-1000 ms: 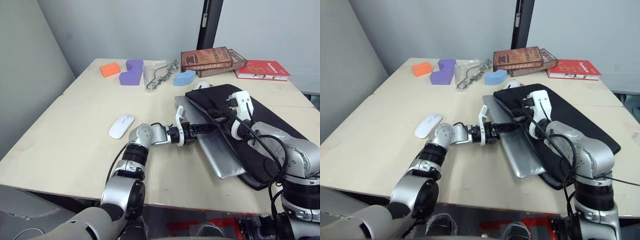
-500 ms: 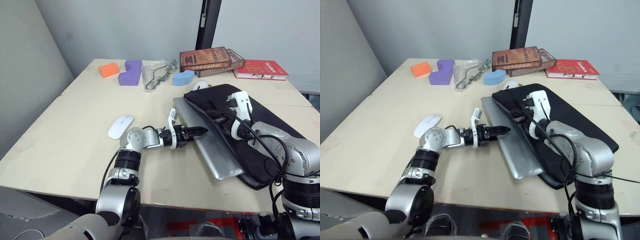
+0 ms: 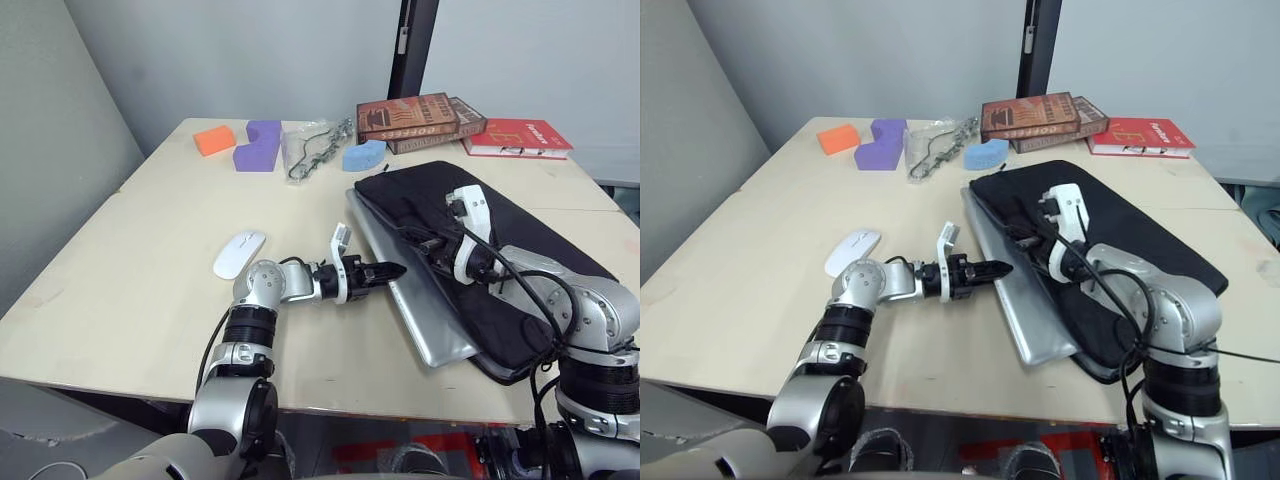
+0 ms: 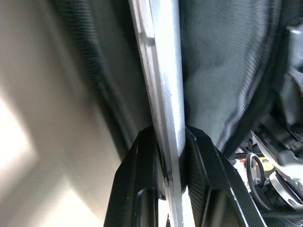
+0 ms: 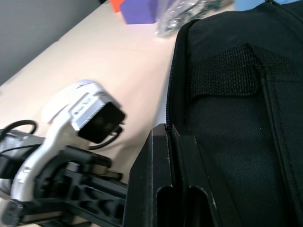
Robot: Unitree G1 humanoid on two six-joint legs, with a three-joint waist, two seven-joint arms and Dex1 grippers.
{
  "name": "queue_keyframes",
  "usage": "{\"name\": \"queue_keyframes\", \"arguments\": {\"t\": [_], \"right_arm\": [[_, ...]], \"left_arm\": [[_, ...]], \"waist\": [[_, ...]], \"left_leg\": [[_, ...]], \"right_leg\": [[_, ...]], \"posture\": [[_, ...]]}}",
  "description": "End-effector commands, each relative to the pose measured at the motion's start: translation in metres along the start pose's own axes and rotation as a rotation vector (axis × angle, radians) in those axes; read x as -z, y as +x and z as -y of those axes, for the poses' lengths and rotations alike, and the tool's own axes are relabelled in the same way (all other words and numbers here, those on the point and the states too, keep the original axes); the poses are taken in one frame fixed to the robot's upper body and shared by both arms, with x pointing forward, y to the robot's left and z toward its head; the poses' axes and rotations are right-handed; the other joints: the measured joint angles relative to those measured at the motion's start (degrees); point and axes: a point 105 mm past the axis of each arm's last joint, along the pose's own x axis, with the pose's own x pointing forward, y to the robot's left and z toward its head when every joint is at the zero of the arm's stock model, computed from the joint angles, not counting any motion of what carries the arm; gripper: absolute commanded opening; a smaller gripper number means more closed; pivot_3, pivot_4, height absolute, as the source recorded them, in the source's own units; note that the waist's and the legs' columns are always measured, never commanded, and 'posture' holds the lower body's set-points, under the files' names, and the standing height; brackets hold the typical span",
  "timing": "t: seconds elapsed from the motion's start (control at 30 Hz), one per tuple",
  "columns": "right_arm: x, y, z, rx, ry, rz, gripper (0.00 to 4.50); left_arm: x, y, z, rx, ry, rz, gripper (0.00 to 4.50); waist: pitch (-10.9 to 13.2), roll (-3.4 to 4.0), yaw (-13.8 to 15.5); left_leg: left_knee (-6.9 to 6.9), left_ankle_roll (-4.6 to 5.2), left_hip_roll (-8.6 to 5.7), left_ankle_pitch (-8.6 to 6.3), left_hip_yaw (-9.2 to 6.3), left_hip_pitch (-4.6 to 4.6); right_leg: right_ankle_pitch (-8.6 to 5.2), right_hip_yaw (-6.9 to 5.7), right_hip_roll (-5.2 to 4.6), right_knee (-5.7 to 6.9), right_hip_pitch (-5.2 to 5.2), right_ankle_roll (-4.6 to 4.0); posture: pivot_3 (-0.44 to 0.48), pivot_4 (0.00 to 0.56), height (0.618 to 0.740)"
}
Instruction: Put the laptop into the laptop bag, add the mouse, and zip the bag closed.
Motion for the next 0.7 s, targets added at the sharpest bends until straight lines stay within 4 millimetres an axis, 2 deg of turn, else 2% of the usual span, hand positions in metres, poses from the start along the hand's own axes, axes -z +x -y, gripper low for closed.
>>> {"name": "queue_keyframes", "arguments": {"t": [0.03, 0.4, 0.53, 0.7], "right_arm": [[-0.007, 0.006, -0.028, -0.103, 0.009, 0.042, 0.0], [-0.012, 0.017, -0.051, -0.152, 0.142, 0.085, 0.0], [-0.003, 0.02, -0.041, -0.085, 0.151, 0.054, 0.0], [-0.004, 0.018, -0.031, -0.035, 0.118, 0.051, 0.0]], "left_arm": [[-0.012, 0.01, 0.041, 0.159, 0.084, 0.028, 0.28], [-0.017, 0.023, 0.04, 0.163, 0.05, 0.059, 0.28], [-0.02, 0.033, 0.042, 0.166, 0.039, 0.071, 0.28], [-0.017, 0.03, 0.037, 0.144, 0.052, 0.055, 0.28]], "waist": [[0.0, 0.0, -0.03], [0.02, 0.03, 0.03], [0.02, 0.03, 0.06], [0.02, 0.03, 0.09]], "left_leg": [[0.0, 0.0, 0.0, 0.0, 0.0, 0.0], [-0.01, -0.03, 0.0, -0.01, 0.0, 0.0], [-0.02, -0.04, 0.0, -0.01, 0.0, 0.0], [-0.08, -0.07, 0.0, -0.01, 0.0, -0.01]], "right_leg": [[0.0, 0.0, 0.0, -0.01, 0.0, 0.0], [0.0, -0.01, 0.0, -0.01, -0.01, 0.01], [0.09, -0.01, 0.0, -0.04, -0.01, 0.16], [0.25, -0.03, 0.0, -0.06, -0.01, 0.47]], "posture": [[0.0, 0.15, 0.734], [0.0, 0.15, 0.734], [0.0, 0.15, 0.734], [0.0, 0.15, 0.734]]}}
